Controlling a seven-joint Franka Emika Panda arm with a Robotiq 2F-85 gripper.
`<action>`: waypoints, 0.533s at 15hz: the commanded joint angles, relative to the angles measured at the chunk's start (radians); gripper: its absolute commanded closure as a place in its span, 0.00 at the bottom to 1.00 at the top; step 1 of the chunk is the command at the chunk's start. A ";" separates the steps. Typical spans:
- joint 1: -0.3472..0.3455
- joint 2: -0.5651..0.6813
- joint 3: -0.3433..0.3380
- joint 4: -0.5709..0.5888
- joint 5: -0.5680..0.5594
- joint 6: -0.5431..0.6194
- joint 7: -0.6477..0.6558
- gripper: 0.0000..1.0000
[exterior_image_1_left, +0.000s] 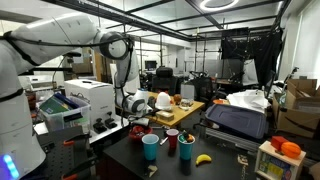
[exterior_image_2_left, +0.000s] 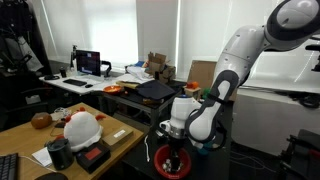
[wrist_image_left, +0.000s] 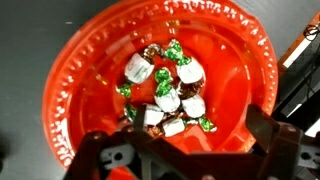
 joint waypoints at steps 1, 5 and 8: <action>-0.012 0.010 0.012 0.018 0.020 -0.043 -0.019 0.00; -0.027 0.017 0.018 0.017 0.022 -0.050 -0.029 0.00; -0.043 0.022 0.026 0.019 0.022 -0.059 -0.042 0.26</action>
